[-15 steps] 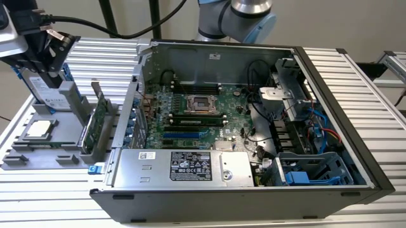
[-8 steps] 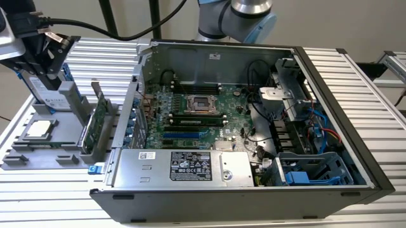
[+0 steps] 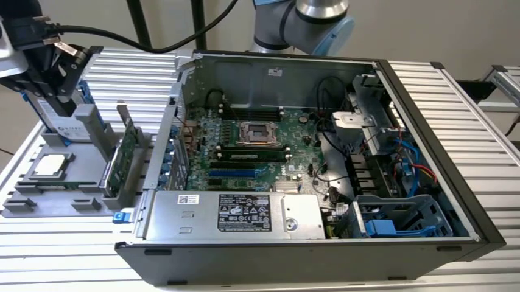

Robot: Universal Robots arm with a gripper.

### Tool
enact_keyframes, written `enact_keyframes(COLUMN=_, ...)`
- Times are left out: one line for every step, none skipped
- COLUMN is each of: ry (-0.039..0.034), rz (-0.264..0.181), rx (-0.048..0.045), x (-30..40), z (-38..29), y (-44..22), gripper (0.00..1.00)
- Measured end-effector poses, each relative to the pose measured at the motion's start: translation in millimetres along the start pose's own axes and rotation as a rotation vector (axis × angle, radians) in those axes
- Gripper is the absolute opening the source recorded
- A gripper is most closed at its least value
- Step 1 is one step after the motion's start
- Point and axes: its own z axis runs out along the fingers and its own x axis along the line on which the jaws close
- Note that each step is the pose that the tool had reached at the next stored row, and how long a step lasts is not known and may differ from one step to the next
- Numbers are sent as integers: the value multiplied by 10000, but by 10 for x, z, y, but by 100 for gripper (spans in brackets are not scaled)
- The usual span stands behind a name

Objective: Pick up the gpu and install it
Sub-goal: 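Pick up the gpu and move the gpu toward the slot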

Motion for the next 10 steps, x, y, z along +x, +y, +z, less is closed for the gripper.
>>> enact_keyframes(ry=1, rz=7, rx=1, x=1, z=0, y=0, gripper=0)
enact_keyframes(ry=8, rz=9, rx=2, x=1, z=1, y=0, gripper=0)
enact_keyframes(ry=10, rz=10, rx=2, x=2, z=1, y=0, gripper=0)
enact_keyframes(ry=13, rz=11, rx=2, x=2, z=0, y=0, gripper=0)
enact_keyframes(ry=17, rz=12, rx=2, x=2, z=1, y=0, gripper=0)
enact_keyframes(ry=22, rz=10, rx=3, x=2, z=1, y=0, gripper=0)
enact_keyframes(ry=22, rz=11, rx=3, x=2, z=1, y=0, gripper=0)
enact_keyframes(ry=23, rz=12, rx=3, x=2, z=1, y=0, gripper=0)
enact_keyframes(ry=23, rz=12, rx=3, x=2, z=1, y=0, gripper=0)
enact_keyframes(ry=23, rz=12, rx=3, x=2, z=1, y=0, gripper=0)
